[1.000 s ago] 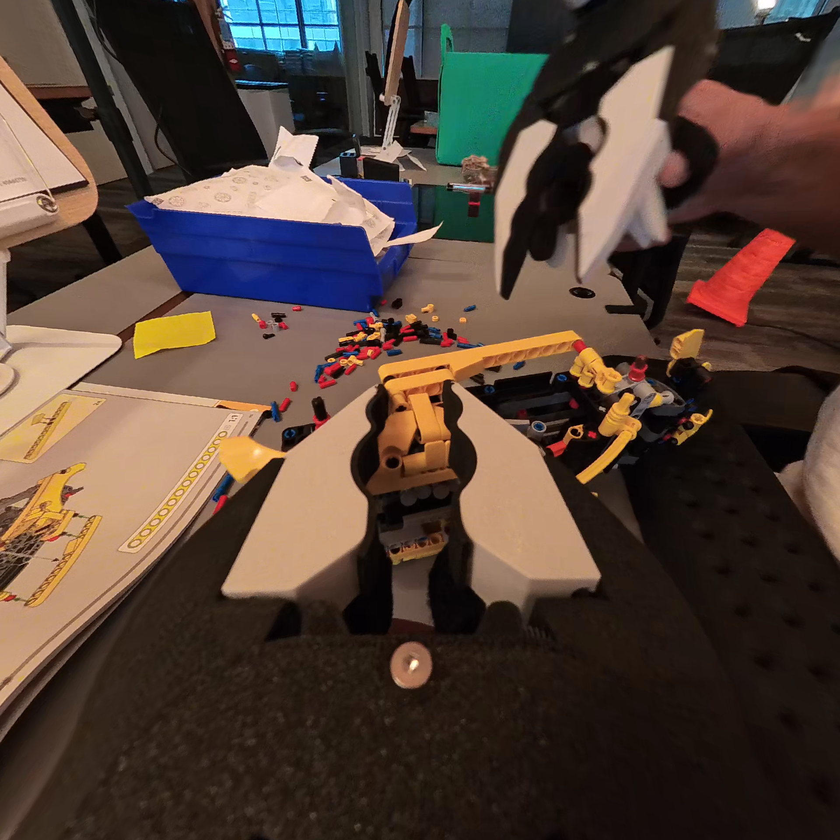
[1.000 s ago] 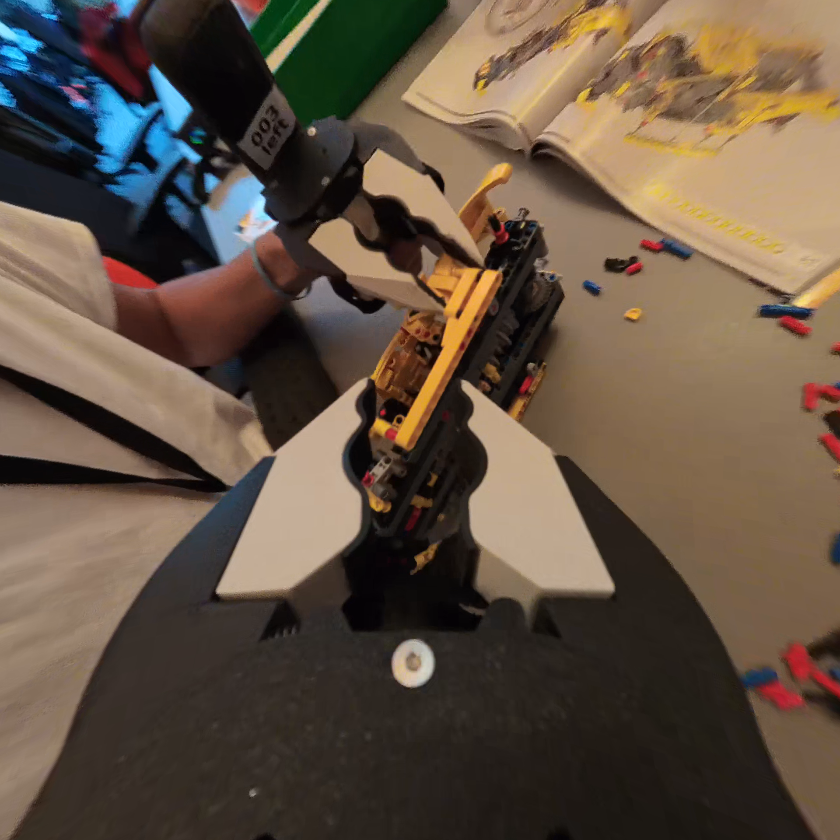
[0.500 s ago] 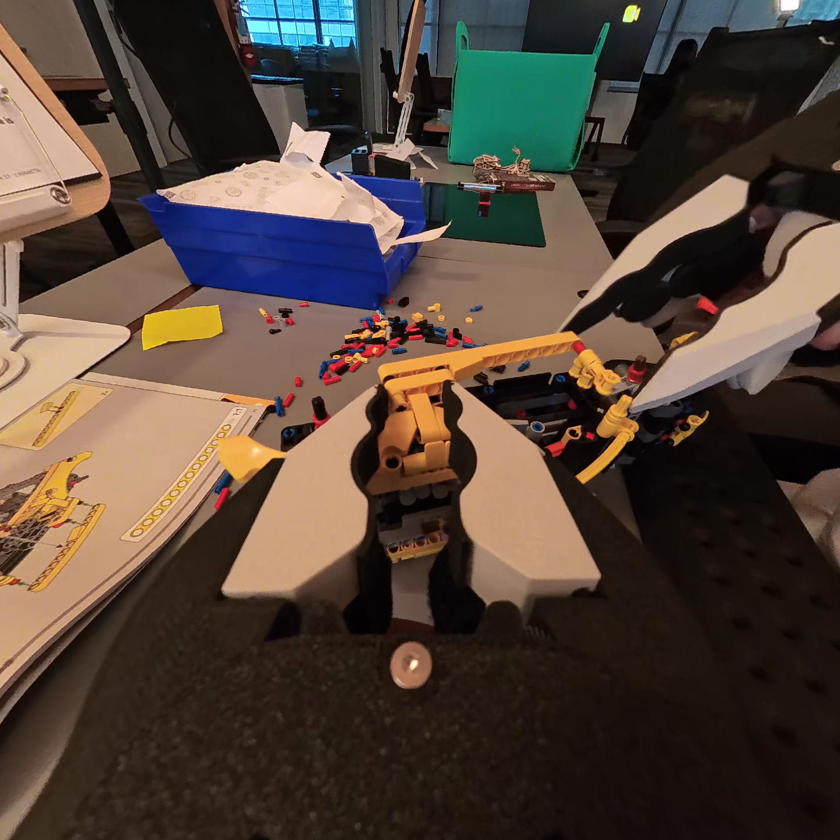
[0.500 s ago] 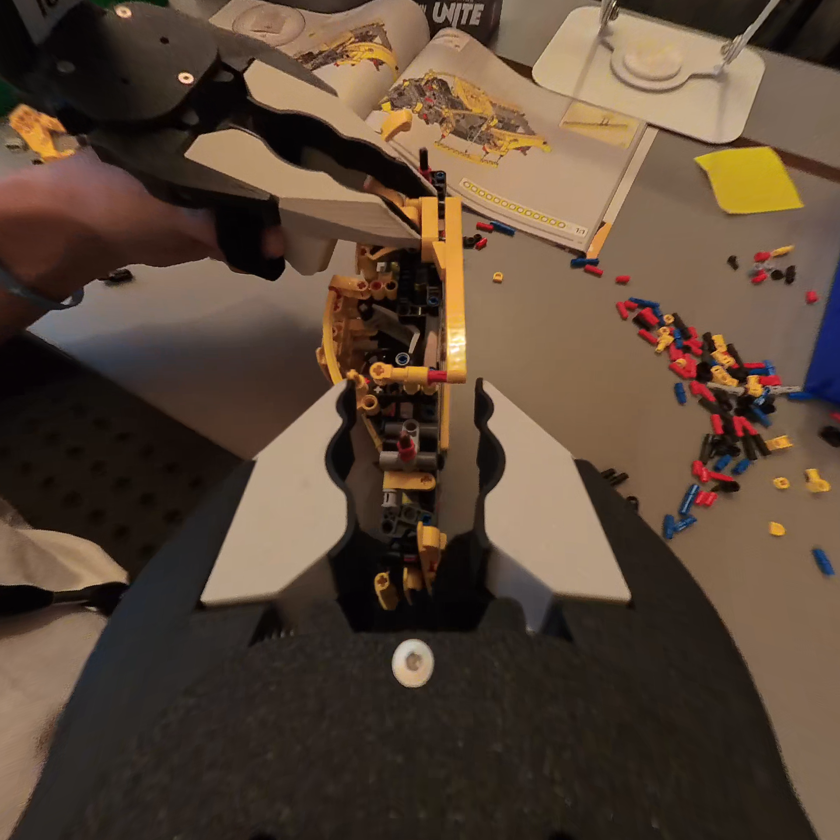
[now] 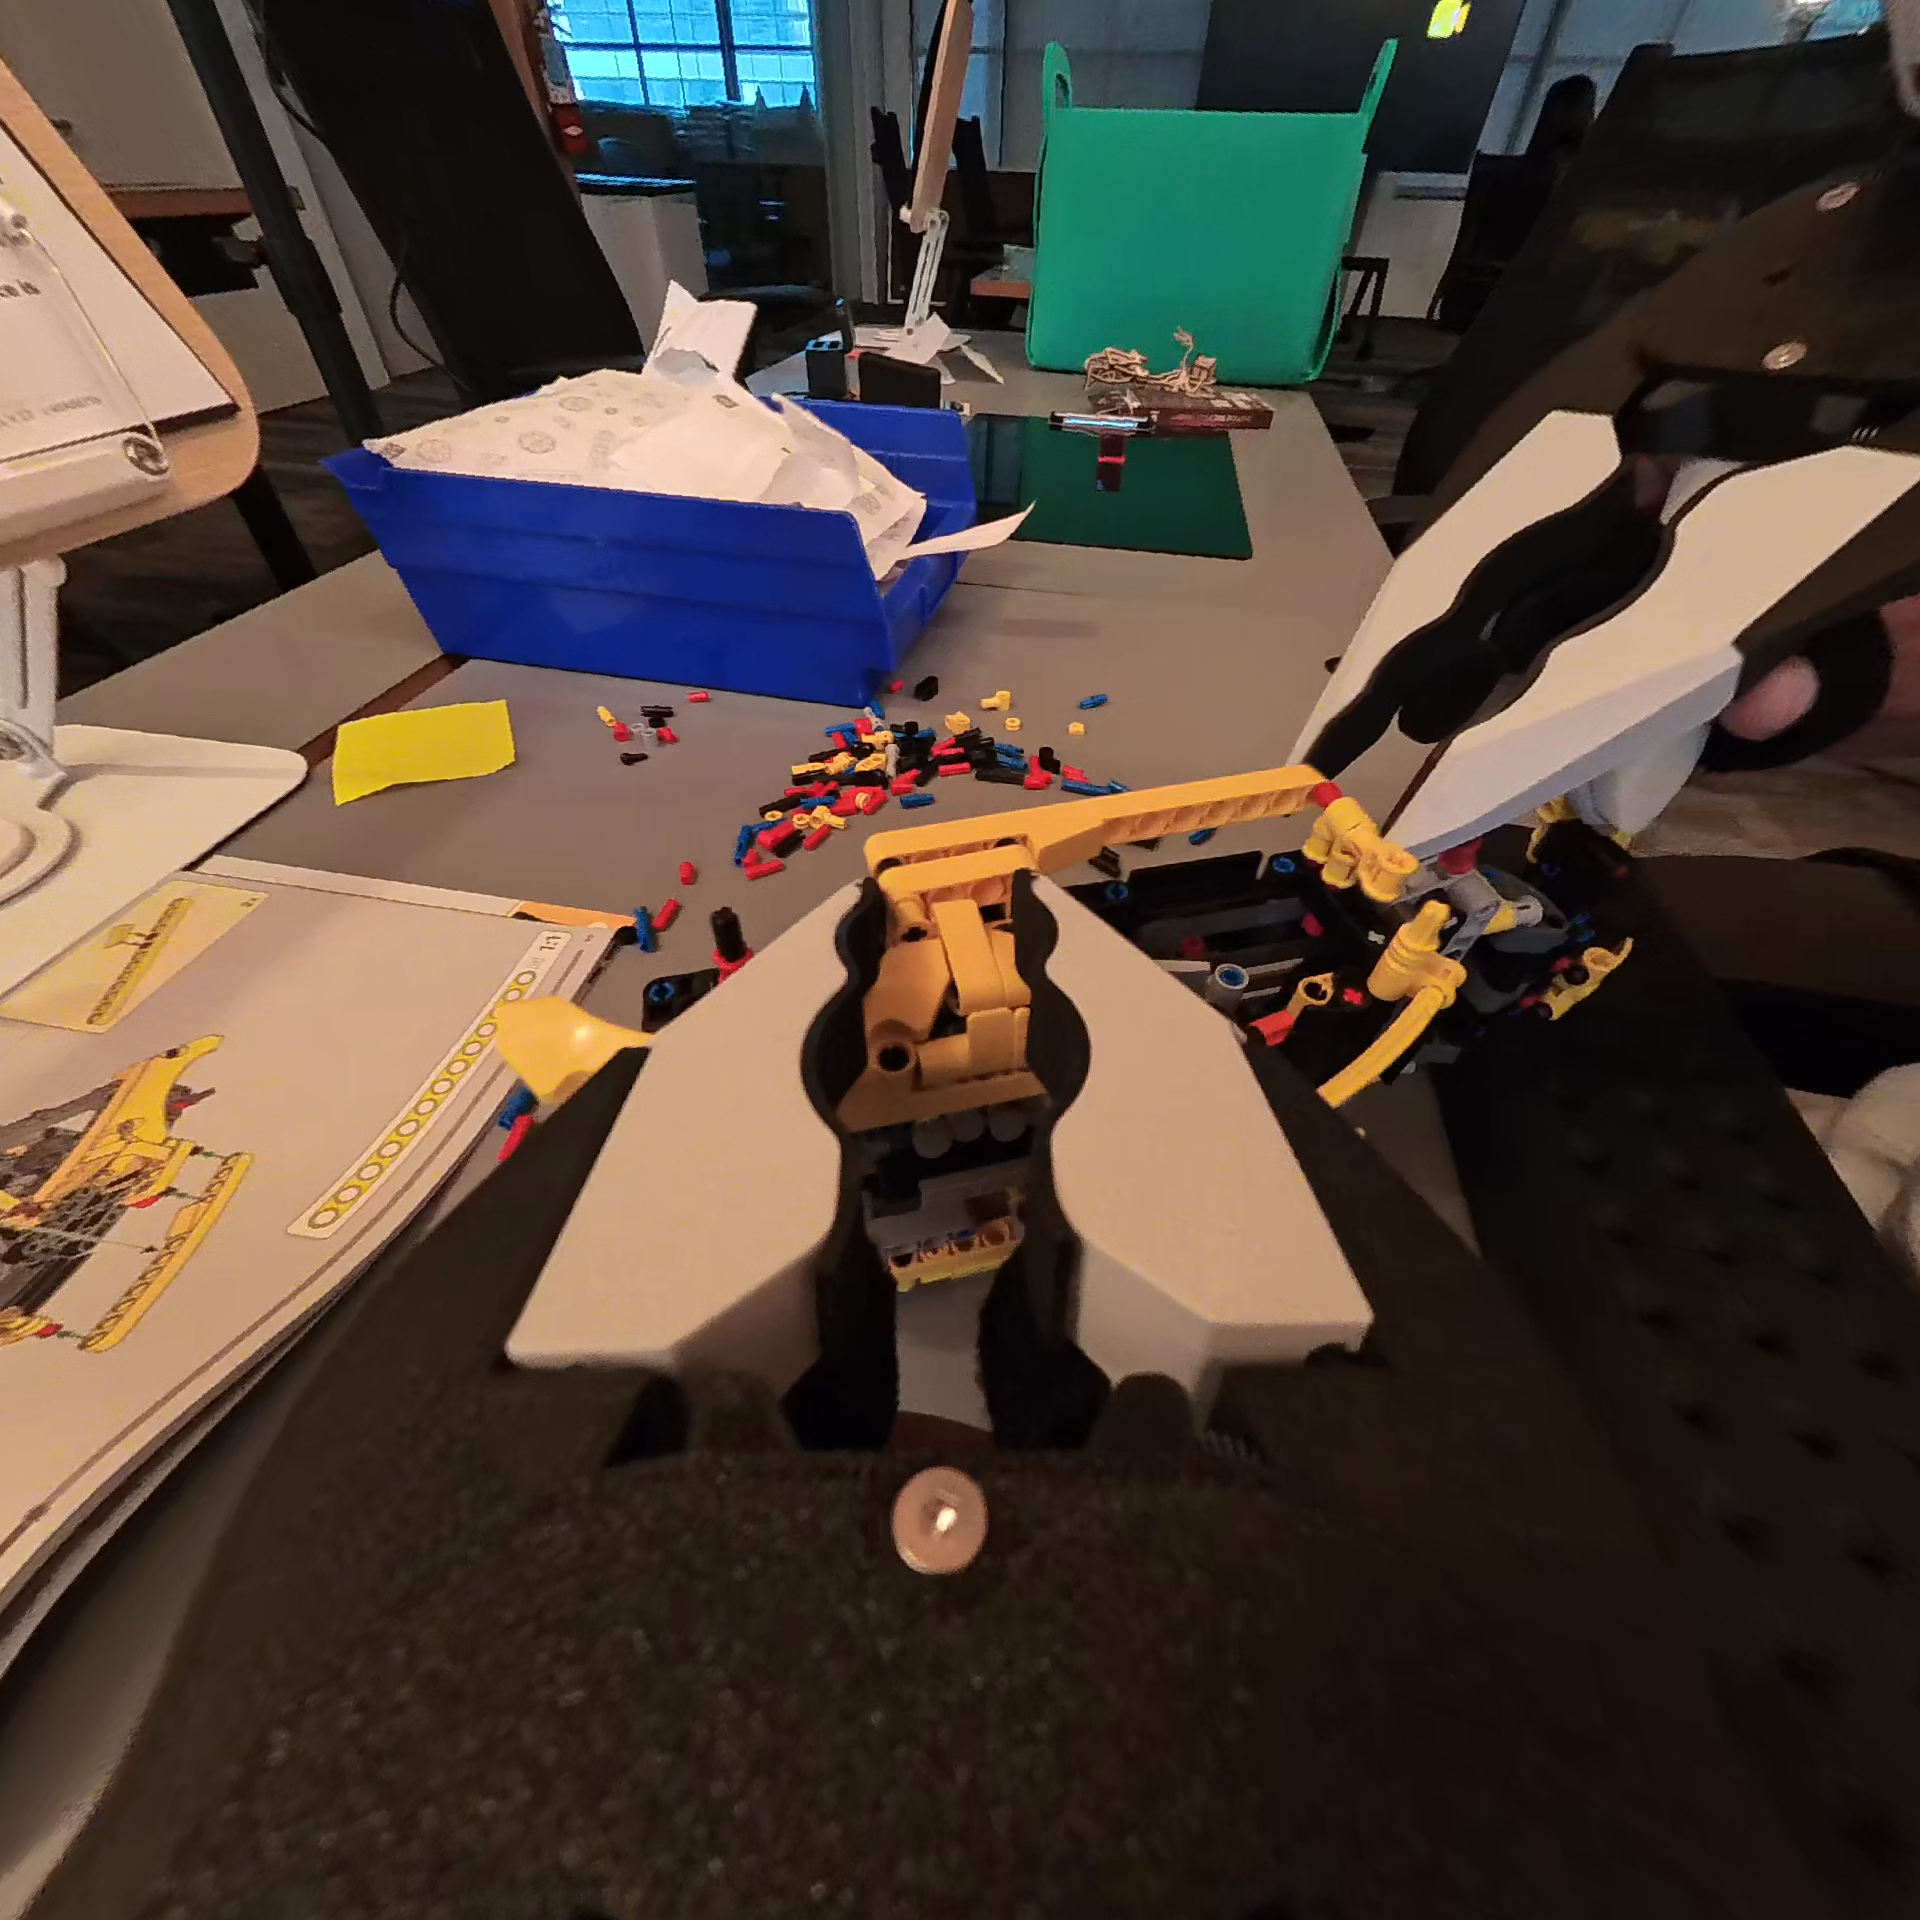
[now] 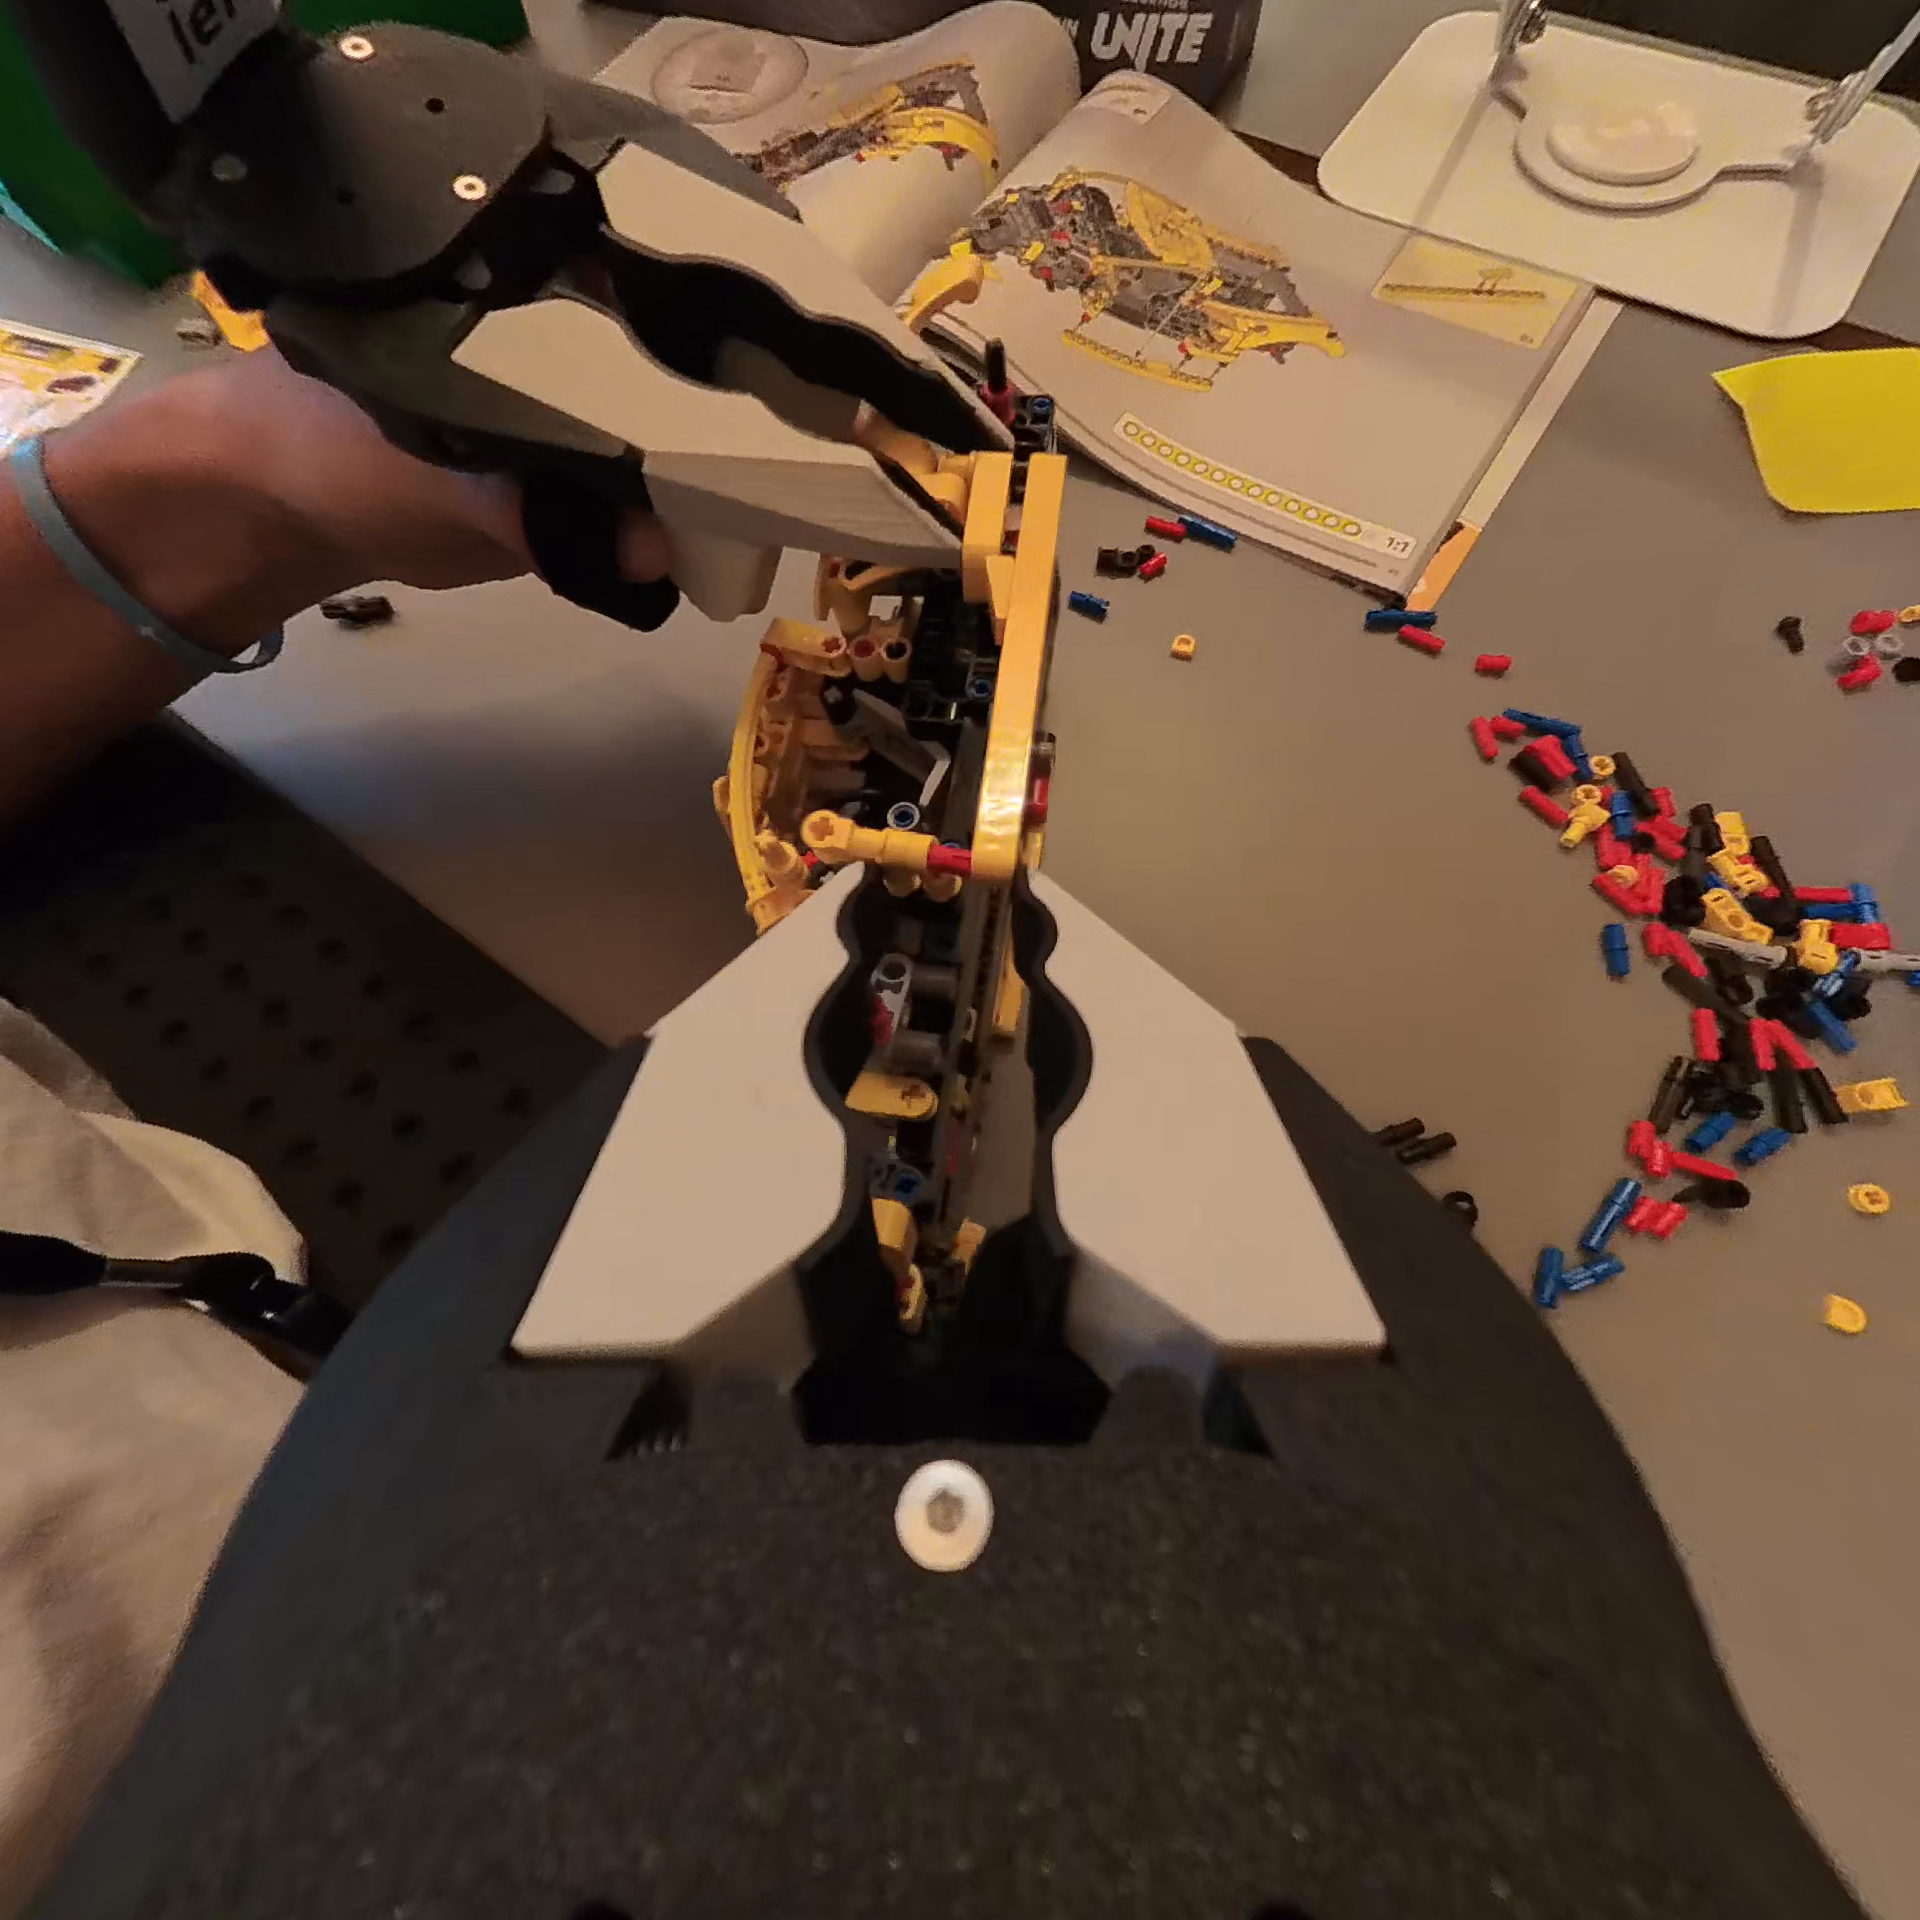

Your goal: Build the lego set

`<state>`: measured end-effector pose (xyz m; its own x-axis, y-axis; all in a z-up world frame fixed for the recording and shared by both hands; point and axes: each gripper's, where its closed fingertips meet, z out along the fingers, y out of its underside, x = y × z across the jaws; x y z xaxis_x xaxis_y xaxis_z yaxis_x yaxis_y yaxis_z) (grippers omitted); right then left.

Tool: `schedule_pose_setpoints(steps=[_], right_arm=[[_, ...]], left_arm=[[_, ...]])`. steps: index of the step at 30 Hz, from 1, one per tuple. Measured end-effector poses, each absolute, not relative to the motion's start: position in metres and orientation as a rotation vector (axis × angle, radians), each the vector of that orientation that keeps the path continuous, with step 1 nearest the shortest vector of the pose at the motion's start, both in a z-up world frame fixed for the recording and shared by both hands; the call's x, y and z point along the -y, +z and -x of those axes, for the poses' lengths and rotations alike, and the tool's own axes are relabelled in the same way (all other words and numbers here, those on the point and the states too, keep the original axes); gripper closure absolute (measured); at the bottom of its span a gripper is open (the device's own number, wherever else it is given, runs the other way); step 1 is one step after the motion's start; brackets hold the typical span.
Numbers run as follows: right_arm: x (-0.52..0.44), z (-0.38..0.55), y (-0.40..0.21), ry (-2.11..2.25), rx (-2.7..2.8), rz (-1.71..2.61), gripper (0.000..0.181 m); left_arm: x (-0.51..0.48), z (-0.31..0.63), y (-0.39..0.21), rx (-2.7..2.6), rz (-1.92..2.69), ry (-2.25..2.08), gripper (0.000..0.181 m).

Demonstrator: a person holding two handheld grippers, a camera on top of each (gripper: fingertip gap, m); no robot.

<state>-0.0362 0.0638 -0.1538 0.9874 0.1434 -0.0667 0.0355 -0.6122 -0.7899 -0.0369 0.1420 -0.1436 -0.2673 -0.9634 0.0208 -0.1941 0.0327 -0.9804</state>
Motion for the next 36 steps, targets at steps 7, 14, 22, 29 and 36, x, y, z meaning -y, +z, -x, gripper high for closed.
schedule_pose_setpoints(steps=[7,14,22,29,36], right_arm=[[-0.062,0.039,-0.149,0.181,0.255,2.212,0.156],[-0.062,0.037,-0.146,0.217,0.321,2.208,0.155],[-0.064,0.03,-0.146,0.175,0.303,2.217,0.163],[-0.064,0.028,-0.145,0.114,0.258,2.206,0.167],[-0.064,0.03,-0.145,0.145,0.228,2.195,0.166]], left_arm=[[-0.141,0.039,-0.143,-1.572,1.206,-1.343,0.156],[-0.142,0.039,-0.143,-1.567,1.208,-1.349,0.157],[-0.142,0.037,-0.144,-1.558,1.217,-1.333,0.158],[-0.142,0.036,-0.144,-1.551,1.221,-1.314,0.157],[-0.143,0.036,-0.143,-1.56,1.243,-1.324,0.157]])
